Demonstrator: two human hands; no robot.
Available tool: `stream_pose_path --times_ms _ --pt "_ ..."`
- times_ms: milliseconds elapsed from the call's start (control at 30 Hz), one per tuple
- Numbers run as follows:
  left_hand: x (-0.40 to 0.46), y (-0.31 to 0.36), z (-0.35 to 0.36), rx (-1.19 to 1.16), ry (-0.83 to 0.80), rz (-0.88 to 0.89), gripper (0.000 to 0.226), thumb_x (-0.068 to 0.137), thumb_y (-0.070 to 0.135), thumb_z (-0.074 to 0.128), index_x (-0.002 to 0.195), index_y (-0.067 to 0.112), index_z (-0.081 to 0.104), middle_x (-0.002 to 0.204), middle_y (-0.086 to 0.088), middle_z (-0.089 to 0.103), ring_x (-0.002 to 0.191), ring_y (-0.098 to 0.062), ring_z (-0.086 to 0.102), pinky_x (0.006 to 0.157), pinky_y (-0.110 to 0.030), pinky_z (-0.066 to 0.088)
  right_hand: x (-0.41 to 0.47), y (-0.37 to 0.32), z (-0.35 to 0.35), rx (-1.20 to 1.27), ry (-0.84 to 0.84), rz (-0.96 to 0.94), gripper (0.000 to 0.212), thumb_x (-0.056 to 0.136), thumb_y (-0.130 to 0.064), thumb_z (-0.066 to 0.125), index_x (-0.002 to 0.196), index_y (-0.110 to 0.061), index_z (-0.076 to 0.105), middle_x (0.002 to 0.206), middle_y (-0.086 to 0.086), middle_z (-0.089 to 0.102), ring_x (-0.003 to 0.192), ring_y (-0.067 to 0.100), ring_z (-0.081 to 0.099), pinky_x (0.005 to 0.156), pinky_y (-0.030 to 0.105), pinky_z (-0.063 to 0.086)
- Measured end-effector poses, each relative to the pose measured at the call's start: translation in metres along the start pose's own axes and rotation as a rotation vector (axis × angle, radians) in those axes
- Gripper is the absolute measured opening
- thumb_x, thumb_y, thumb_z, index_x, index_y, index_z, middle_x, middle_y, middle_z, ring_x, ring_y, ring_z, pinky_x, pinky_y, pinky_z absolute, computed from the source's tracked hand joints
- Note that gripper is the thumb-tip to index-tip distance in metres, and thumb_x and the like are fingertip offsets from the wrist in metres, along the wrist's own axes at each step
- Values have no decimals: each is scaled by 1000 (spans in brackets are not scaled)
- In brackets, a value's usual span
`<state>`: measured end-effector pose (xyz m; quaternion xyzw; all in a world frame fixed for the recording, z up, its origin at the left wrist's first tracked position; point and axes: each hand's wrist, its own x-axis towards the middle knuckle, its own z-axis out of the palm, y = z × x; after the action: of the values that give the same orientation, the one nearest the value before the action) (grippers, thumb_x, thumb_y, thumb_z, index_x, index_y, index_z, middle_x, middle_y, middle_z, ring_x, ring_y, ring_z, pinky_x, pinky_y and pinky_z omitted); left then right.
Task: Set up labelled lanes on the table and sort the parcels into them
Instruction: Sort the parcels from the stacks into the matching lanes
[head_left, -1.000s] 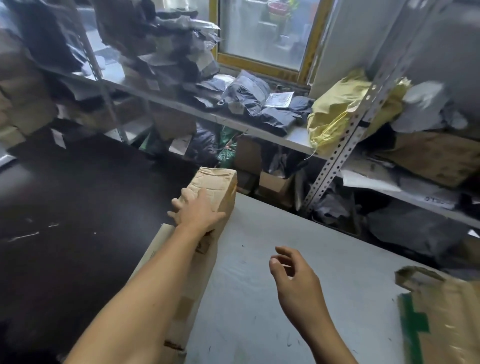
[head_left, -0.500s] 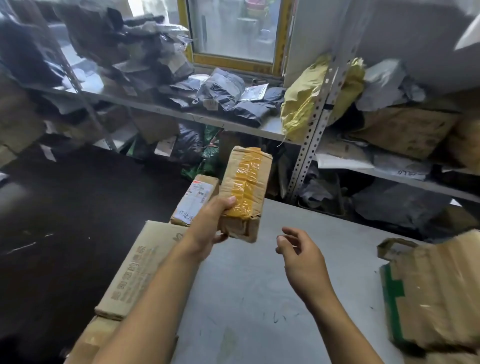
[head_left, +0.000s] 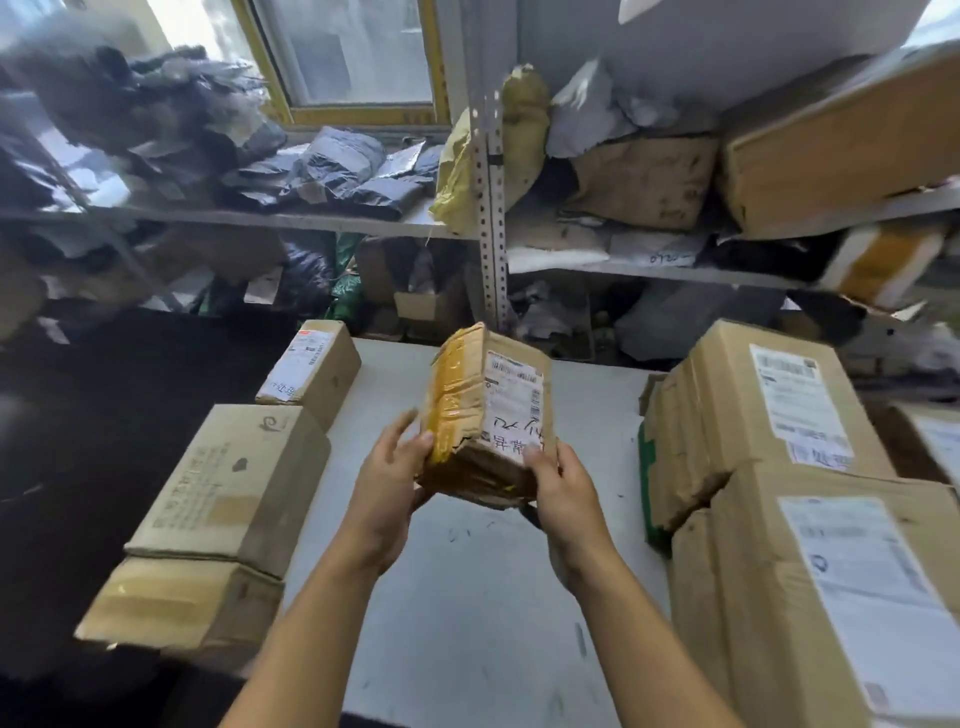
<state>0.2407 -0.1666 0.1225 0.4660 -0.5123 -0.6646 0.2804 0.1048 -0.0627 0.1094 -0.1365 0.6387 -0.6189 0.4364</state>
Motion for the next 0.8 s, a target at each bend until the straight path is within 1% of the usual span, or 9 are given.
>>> stream_pose_path --times_ms 67,233,367,467,500,567,633,700,800 --pt "-17 -3 8 152 127 136 40 100 33 56 138 40 50 133 4 60 116 -17 61 96 -42 53 -13 5 -12 17 -5 -34 27 104 -35 47 129 -35 57 115 -14 71 101 3 67 70 18 54" --pt "-64 -5 19 294 118 254 48 90 57 59 132 33 57 112 22 66 103 -4 67 70 -11 54 -47 8 -13 38 -24 -142 32 105 -28 44 127 -45 59 116 -17 71 107 5 67 86 27 59" --pt "-86 1 19 361 156 304 34 95 46 59 126 37 53 110 24 62 101 -3 65 66 -10 53 -71 1 -9 -21 -26 -237 37 105 -24 41 130 -48 56 119 -22 68 106 -5 64 82 17 56" --pt "-103 12 26 430 170 382 28 97 47 51 123 38 53 101 29 60 89 13 64 58 -2 46 -89 -12 -11 -66 -5 -307 37 106 -26 40 136 -45 52 124 -20 66 111 -3 62 89 20 56" --pt "-110 18 29 467 163 419 34 95 54 48 124 37 54 99 27 61 85 17 62 56 0 44 -96 -18 -13 -74 5 -336 37 106 -27 40 136 -45 52 124 -20 66 112 -2 62 90 21 56" --pt "-122 29 38 517 117 485 58 86 66 45 132 32 56 104 16 65 80 13 63 57 1 43 -108 -30 -22 -86 23 -394 36 105 -28 41 135 -46 52 121 -22 67 112 -3 63 89 20 56" --pt "-131 35 49 518 73 527 68 84 67 44 136 25 57 105 14 65 83 19 60 59 3 41 -121 -43 -35 -107 32 -445 36 103 -30 43 134 -45 53 120 -20 68 112 -1 64 90 24 57" --pt "-138 39 63 493 44 557 55 94 55 45 135 22 59 102 15 63 85 29 52 59 5 38 -137 -55 -51 -145 50 -490 35 101 -34 44 132 -45 55 121 -19 69 112 1 64 90 28 57" --pt "-150 43 91 446 -16 574 45 100 45 45 134 22 61 96 19 64 85 28 53 58 4 38 -159 -69 -82 -146 95 -541 33 99 -39 48 130 -46 57 118 -22 69 108 -2 65 81 18 56"
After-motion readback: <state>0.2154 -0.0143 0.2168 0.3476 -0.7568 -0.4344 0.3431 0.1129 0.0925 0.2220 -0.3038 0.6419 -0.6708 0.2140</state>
